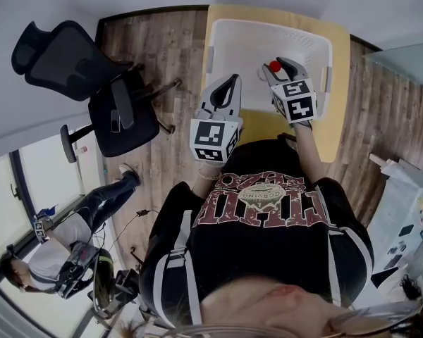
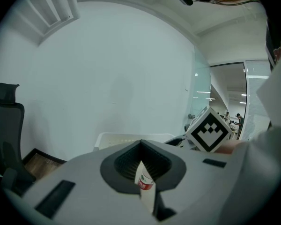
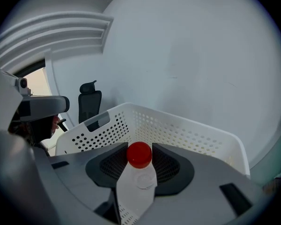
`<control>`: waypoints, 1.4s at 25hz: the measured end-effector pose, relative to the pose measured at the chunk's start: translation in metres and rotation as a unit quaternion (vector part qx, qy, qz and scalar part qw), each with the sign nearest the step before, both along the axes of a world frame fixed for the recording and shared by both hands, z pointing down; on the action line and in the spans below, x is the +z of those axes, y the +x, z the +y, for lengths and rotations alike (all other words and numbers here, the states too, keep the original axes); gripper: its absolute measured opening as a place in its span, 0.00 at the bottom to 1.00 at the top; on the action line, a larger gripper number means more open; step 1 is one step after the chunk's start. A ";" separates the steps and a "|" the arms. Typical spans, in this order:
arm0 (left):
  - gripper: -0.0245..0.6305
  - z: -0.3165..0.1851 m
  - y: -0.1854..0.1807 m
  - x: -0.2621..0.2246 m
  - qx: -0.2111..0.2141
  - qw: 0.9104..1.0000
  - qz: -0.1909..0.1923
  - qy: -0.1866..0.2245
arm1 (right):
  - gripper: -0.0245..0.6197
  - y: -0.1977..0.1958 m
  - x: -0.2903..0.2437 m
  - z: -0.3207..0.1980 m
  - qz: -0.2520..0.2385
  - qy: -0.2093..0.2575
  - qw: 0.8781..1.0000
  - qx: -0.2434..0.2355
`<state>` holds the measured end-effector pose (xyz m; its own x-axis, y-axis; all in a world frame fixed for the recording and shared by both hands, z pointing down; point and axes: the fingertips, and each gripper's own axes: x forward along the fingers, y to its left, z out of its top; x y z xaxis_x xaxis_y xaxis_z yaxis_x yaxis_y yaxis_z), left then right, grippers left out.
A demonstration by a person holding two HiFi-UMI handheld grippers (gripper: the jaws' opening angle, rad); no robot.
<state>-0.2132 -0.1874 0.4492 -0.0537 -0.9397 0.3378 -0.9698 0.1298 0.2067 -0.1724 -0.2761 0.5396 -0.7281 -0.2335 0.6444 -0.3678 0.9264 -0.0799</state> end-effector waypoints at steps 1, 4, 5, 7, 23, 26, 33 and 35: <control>0.11 0.001 -0.001 0.000 -0.002 1.000 0.000 0.000 | 0.27 -0.001 0.001 0.000 0.001 -0.001 1.000 -0.001; 0.11 0.004 -0.005 0.002 -0.007 1.000 0.002 -0.001 | 0.27 -0.003 0.002 0.000 0.003 0.001 1.000 -0.003; 0.11 0.004 -0.006 0.002 -0.009 1.000 0.003 -0.001 | 0.27 -0.004 0.002 0.000 0.004 0.001 1.000 -0.003; 0.11 0.004 -0.006 0.003 -0.010 1.000 0.004 -0.001 | 0.27 -0.004 0.003 -0.001 0.006 0.003 1.000 -0.003; 0.11 0.007 -0.011 0.001 -0.011 1.000 0.003 0.002 | 0.28 -0.004 0.000 -0.003 0.009 0.013 1.000 0.002; 0.11 0.007 -0.010 -0.001 -0.011 1.000 0.002 0.004 | 0.28 -0.001 -0.003 -0.004 0.005 0.019 1.000 0.003; 0.11 0.009 -0.006 -0.003 -0.008 1.000 0.000 0.008 | 0.28 0.001 -0.012 0.001 -0.010 0.023 1.000 -0.004; 0.11 0.009 -0.005 -0.003 -0.006 1.000 0.000 0.008 | 0.28 0.001 -0.015 0.002 -0.014 0.025 1.000 -0.006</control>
<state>-0.2178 -0.1779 0.4460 -0.0650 -0.9445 0.3220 -0.9680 0.1381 0.2096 -0.1714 -0.2744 0.5242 -0.7493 -0.2553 0.6110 -0.3541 0.9342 -0.0438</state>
